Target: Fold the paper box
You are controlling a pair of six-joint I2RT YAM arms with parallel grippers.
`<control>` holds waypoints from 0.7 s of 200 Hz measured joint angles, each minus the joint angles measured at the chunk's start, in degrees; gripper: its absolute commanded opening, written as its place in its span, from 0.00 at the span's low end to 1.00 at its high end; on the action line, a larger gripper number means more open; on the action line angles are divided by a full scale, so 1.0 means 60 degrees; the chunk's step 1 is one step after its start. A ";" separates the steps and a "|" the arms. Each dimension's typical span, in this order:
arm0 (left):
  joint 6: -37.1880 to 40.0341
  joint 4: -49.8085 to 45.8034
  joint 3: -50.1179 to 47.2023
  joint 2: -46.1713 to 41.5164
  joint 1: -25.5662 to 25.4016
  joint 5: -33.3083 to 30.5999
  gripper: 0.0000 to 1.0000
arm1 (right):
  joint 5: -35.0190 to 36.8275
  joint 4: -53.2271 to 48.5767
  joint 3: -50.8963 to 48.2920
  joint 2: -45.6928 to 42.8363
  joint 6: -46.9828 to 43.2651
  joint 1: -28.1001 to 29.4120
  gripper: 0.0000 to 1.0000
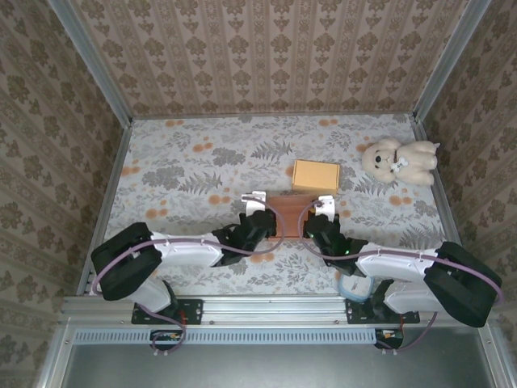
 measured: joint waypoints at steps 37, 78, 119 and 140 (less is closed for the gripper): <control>-0.0219 0.0131 -0.0124 0.0197 -0.0761 -0.1147 0.00 | 0.0627 -0.0015 -0.0313 -0.0200 0.0397 0.0517 0.04; -0.0579 0.0404 -0.0240 0.0386 -0.1206 -0.1738 0.00 | 0.1038 -0.0211 -0.0721 -0.0663 0.0801 0.0965 0.04; -0.1027 0.0885 -0.0302 0.0805 -0.1413 -0.2014 0.00 | 0.1126 -0.0361 -0.1129 -0.1067 0.1249 0.1268 0.04; -0.1242 0.1290 -0.0317 0.1231 -0.1490 -0.2062 0.00 | 0.1220 -0.0452 -0.1322 -0.1133 0.1501 0.1439 0.04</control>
